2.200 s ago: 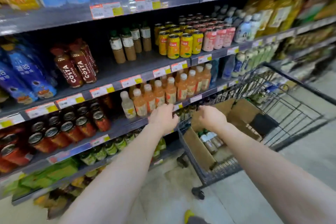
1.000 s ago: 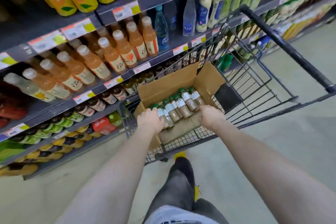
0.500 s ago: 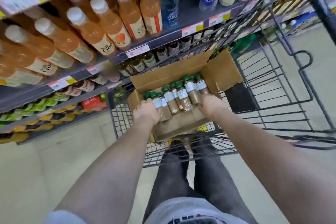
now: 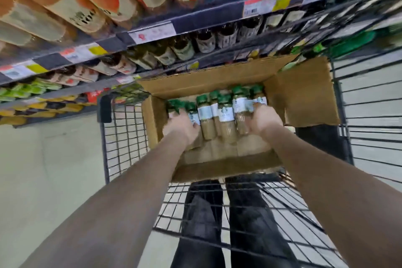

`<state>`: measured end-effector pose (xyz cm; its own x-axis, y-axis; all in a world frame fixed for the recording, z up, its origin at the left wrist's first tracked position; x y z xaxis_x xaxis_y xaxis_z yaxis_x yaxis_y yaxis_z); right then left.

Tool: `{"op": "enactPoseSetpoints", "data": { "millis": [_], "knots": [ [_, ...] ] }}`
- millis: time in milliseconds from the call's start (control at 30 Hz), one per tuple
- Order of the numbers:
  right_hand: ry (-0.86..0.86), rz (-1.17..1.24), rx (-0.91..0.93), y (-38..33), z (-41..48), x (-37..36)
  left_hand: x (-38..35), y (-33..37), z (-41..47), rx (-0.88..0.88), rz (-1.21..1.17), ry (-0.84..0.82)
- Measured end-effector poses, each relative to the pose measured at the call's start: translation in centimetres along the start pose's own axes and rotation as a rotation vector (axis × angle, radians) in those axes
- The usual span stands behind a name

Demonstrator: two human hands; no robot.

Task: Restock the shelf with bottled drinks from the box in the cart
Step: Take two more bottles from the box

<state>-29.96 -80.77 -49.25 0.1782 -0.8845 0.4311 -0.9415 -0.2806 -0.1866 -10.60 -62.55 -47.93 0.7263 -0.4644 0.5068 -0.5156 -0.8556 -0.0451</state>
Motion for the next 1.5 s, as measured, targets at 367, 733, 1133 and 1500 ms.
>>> {"op": "enactPoseSetpoints", "data": {
  "millis": [367, 733, 1133, 1500],
  "knots": [
    [0.058, 0.36, 0.014, 0.0, 8.9, -1.9, -4.6, -3.3, 5.7, 0.196, -0.297, 0.079],
    [0.087, 0.427, 0.021, 0.0, 7.4, -2.0, -3.2, -2.8, 4.2, -0.058, -0.525, 0.223],
    [0.293, 0.564, 0.211, -6.0, -7.6, 0.3, 5.1, -0.1, -6.5, -0.419, -0.433, 0.234],
    [0.429, 0.566, 0.318, -12.2, -25.9, 3.6, 13.1, -6.2, -22.1, -0.522, -0.553, 0.433]
  ]
}}
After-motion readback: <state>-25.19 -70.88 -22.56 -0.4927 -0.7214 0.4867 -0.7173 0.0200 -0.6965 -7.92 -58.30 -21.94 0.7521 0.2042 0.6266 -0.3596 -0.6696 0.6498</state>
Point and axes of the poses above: each hand's wrist, its own z-axis towards the middle knuckle, its own x-axis out of the back of the hand, y = z × x, the point moved 9 cm from there along z, towards the middle knuckle, and after that the axes turned 12 degrees about -y, right-handed, at the moved point
